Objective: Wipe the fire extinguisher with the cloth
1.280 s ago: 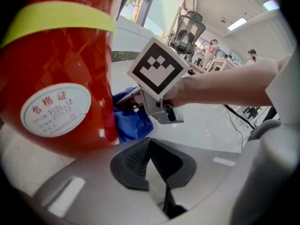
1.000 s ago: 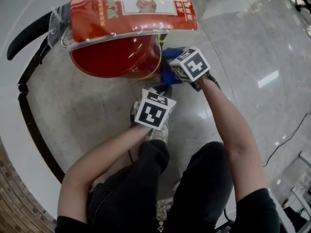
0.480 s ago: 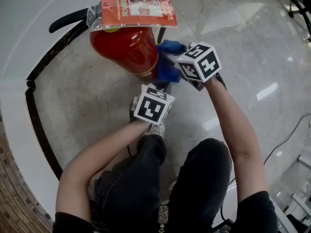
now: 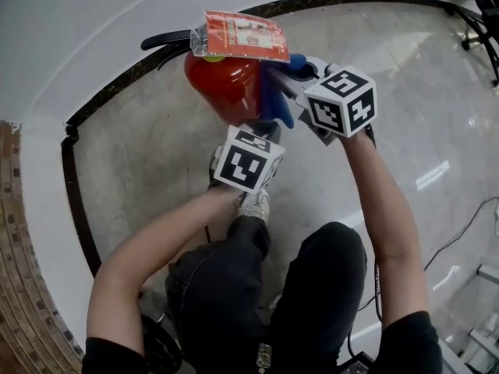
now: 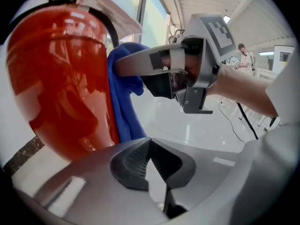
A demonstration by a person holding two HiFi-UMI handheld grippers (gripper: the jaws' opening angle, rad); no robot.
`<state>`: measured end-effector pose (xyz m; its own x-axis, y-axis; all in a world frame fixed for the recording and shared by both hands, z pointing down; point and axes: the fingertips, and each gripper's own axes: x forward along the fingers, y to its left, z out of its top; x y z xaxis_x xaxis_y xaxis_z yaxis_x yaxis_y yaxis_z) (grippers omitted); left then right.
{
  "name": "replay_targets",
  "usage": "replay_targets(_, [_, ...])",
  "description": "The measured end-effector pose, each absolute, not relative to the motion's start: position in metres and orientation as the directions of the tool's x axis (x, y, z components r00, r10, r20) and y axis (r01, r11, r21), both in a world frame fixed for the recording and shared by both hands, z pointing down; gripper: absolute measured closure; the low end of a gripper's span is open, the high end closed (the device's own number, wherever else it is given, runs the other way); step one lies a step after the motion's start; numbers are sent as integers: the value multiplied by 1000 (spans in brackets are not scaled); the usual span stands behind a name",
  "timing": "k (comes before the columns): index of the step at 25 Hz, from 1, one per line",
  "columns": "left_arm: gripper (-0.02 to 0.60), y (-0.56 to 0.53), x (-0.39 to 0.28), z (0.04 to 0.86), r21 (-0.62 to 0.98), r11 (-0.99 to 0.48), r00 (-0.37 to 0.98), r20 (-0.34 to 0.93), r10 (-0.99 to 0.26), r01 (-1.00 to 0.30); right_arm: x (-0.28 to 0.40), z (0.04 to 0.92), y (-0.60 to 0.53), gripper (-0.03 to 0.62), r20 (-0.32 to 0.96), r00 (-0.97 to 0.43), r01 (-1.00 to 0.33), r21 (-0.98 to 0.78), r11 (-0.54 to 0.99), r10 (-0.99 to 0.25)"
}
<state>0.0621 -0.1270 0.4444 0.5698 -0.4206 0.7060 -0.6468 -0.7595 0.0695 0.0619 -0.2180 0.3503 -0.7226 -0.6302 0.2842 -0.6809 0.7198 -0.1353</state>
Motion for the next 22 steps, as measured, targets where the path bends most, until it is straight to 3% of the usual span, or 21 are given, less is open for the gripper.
replay_targets(12, [577, -128, 57, 390, 19, -765, 577, 669, -469, -644, 67, 233, -216, 542, 75, -740, -671, -12, 742, -668])
replay_targets(22, [577, -129, 54, 389, 33, -789, 596, 675, -435, -614, 74, 255, -259, 542, 189, -756, -644, -44, 764, -626])
